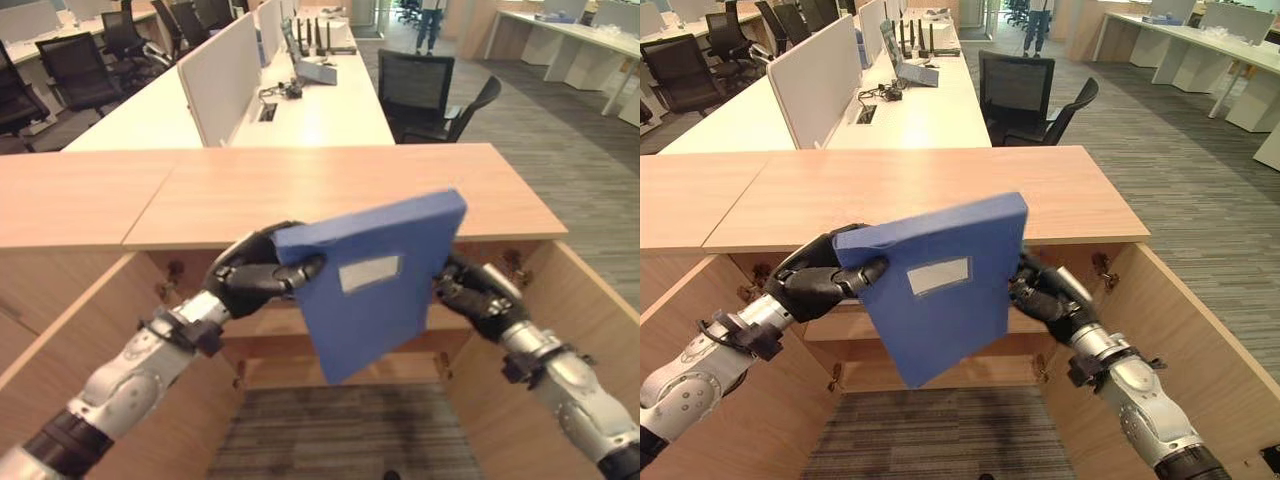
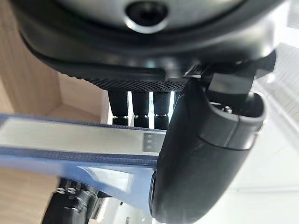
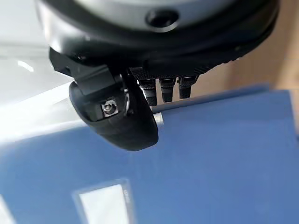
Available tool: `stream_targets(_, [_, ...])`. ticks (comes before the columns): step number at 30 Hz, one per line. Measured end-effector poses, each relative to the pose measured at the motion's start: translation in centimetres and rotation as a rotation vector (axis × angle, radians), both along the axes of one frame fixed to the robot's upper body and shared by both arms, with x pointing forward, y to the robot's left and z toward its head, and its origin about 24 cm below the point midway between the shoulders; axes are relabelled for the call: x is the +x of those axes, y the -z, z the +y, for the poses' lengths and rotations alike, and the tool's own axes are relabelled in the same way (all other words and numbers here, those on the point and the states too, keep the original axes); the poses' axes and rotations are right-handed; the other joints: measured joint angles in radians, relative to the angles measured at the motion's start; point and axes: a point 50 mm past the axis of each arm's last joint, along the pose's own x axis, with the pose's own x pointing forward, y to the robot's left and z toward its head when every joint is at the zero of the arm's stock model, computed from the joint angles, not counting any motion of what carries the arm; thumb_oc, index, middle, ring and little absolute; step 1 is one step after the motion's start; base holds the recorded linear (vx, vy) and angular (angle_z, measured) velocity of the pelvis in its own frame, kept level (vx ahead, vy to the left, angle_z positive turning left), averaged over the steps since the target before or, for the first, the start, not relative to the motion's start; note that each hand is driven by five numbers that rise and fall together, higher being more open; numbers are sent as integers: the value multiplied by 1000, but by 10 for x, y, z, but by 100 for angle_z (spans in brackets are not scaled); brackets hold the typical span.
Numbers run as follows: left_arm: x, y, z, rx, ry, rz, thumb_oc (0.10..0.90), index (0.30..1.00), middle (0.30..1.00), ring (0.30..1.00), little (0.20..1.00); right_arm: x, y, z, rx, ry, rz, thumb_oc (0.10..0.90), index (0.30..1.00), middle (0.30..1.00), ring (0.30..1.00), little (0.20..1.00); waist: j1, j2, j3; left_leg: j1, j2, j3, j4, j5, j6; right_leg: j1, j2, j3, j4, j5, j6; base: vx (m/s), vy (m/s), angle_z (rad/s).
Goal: Put the empty folder in the office cabinet
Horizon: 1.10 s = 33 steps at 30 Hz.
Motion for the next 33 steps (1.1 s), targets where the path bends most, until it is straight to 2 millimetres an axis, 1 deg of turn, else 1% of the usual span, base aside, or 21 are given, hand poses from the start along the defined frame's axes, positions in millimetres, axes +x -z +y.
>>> stream_targets(2, [1, 3, 1, 57, 14, 21, 400, 300, 300, 300, 300, 0, 12, 2, -41, -39, 80, 800, 900, 900, 900, 900, 1, -4, 0, 0, 0, 0, 0, 0, 0, 0, -1, -1, 0, 0, 0, 0, 0, 0])
stream_targets(5, [1, 5, 0, 109, 27, 8, 400, 300, 300, 300, 300, -5, 22, 1, -66, -79, 141, 800, 900, 900, 900, 900, 3, -5, 1, 0, 0, 0, 0, 0, 0, 0, -1, -1, 0, -1, 1, 0, 0, 0])
stream_targets(8, [1, 5, 1, 123, 31, 1, 400, 300, 300, 300, 300, -6, 23, 0, -67, -91, 153, 800, 900, 900, 900, 900, 2, -5, 1, 0, 0, 0, 0, 0, 0, 0, -1, -1, 0, -1, 1, 0, 0, 0])
stream_targets(16, [3, -1, 2, 136, 40, -46, 400, 300, 300, 300, 300, -3, 18, -3, -62, -92, 130, 800, 900, 900, 900, 900, 1, -5, 1, 0, 0, 0, 0, 0, -1, -1, -1, -1, 0, -1, 0, 0, 0, 0])
stream_targets(20, [4, -5, 6, 150, 34, -77, 400, 300, 300, 300, 300, 2, 6, -11, -101, -84, 78, 800, 900, 900, 900, 900, 0, -5, 1, 0, 0, 0, 0, 0, -1, -1, 0, -1, 0, -1, 0, 0, 0, 0])
stream_targets(24, [7, -5, 12, 175, 21, -87, 400, 300, 300, 300, 300, 4, 1, -18, -148, -71, 55, 800, 900, 900, 900, 900, 0, -5, 0, 0, 0, 1, 0, -1, -1, -1, 0, -1, 0, -1, 0, 0, 0, 0])
stream_targets(33, [7, -5, 12, 176, 27, -93, 400, 300, 300, 300, 300, 4, -2, -20, -157, -64, 49, 800, 900, 900, 900, 900, 0, -5, 0, 0, 1, 1, 0, -1, -1, -1, 1, 0, 0, -1, 0, 0, 0, 0])
